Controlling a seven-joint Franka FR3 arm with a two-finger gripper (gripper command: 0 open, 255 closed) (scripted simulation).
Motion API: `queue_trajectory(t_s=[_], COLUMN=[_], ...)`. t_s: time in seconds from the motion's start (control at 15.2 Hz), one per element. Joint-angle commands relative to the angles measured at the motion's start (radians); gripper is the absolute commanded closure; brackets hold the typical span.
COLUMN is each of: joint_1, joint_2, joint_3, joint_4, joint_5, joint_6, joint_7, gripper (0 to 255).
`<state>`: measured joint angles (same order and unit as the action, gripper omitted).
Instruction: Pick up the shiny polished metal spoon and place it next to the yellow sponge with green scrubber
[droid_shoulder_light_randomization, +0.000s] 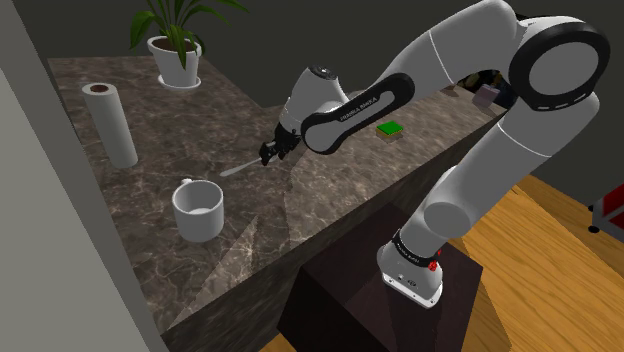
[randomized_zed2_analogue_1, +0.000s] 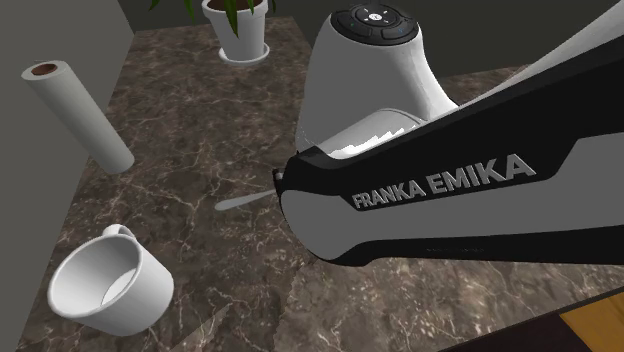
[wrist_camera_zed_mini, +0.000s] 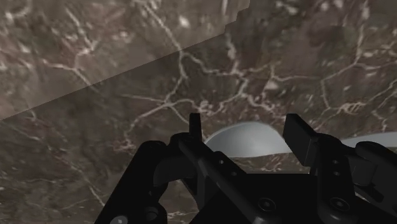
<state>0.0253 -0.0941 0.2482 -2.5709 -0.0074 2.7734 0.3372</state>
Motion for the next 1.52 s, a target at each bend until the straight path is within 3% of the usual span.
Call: queue_trajectory(t_s=[0.0, 0.26, 1.45], joint_1=[0.0, 0.0, 0.021], joint_2=[0.0, 0.0, -0.179], joint_3=[0.0, 0.0, -0.024], joint_4=[0.0, 0.0, 0.099], joint_5=[0.0, 0.0, 0.067], joint_6=[0.0, 0.0, -0.274], joint_7=[0.0, 0.0, -0.053], gripper=[255, 255, 255])
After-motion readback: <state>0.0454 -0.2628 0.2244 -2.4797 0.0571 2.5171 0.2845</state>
